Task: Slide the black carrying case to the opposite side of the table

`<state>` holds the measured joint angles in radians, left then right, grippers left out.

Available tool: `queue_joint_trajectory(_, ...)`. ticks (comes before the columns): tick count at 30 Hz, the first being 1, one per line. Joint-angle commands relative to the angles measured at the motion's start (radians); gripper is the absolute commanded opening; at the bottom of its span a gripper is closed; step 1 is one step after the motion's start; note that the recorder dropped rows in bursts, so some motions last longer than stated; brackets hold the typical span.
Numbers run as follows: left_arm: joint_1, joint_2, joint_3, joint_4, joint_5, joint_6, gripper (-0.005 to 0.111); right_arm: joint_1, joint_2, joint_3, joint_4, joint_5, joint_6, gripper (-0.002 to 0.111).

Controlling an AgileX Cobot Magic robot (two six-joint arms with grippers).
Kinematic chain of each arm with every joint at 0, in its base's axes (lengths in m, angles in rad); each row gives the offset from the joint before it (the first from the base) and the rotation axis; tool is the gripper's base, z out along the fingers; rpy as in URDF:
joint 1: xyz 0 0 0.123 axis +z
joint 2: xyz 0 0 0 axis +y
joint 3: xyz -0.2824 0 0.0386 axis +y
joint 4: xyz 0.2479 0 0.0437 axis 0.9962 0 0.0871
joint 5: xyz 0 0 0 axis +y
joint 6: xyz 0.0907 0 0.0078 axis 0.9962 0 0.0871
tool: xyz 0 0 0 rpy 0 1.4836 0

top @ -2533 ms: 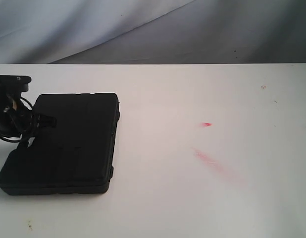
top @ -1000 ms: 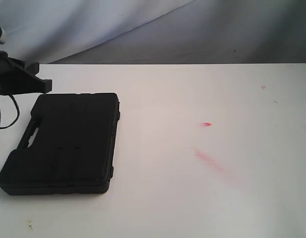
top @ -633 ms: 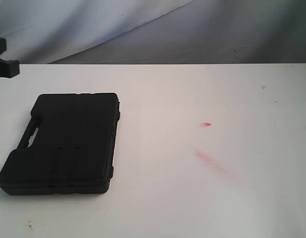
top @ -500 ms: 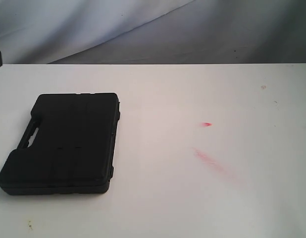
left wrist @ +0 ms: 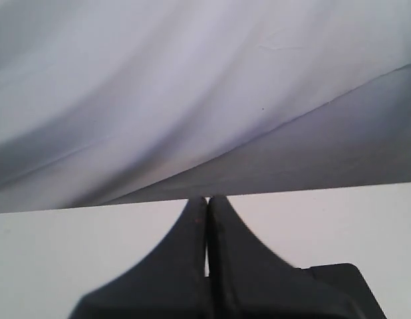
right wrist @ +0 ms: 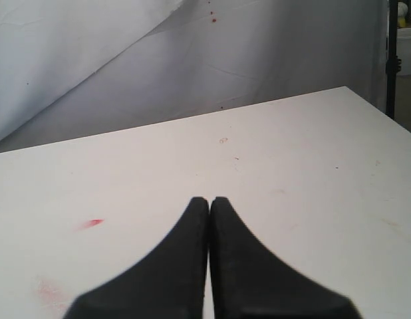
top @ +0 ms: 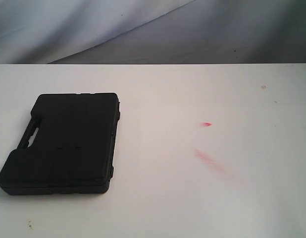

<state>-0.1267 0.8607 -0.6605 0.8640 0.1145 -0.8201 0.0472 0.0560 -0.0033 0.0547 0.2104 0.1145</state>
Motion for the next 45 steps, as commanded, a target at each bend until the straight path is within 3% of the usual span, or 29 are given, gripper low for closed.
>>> queue_joint_trajectory(1,-0.006,-0.063,0.005,-0.026,0.048,-0.004,0.0,0.003,-0.005,0.003,0.007,0.002,0.0,0.0)
queue_joint_trajectory(3,-0.006,-0.095,0.005,-0.127,0.055,0.092,0.0,0.003,-0.005,0.003,0.007,0.002,0.0,0.0)
queue_joint_trajectory(8,-0.006,-0.164,0.005,-0.586,0.121,0.636,0.0,0.003,-0.005,0.003,0.007,0.002,0.0,0.0)
queue_joint_trajectory(12,-0.006,-0.224,0.005,-0.76,0.196,0.724,0.0,0.003,-0.005,0.003,0.007,0.002,0.0,0.0)
queue_joint_trajectory(22,-0.006,-0.58,0.185,-0.885,0.272,0.836,0.0,0.003,-0.005,0.003,0.007,0.002,0.0,0.0)
queue_joint_trajectory(29,-0.006,-0.849,0.296,-0.88,0.425,0.849,0.0,0.003,-0.005,0.003,0.007,0.002,0.0,0.0)
queue_joint_trajectory(38,-0.006,-0.861,0.319,-0.889,0.427,0.846,0.0,0.003,-0.005,0.003,0.007,0.004,0.0,0.0)
queue_joint_trajectory(45,-0.006,-0.861,0.404,-0.892,0.303,0.792,0.0,0.003,-0.005,0.003,0.007,0.004,0.0,0.0)
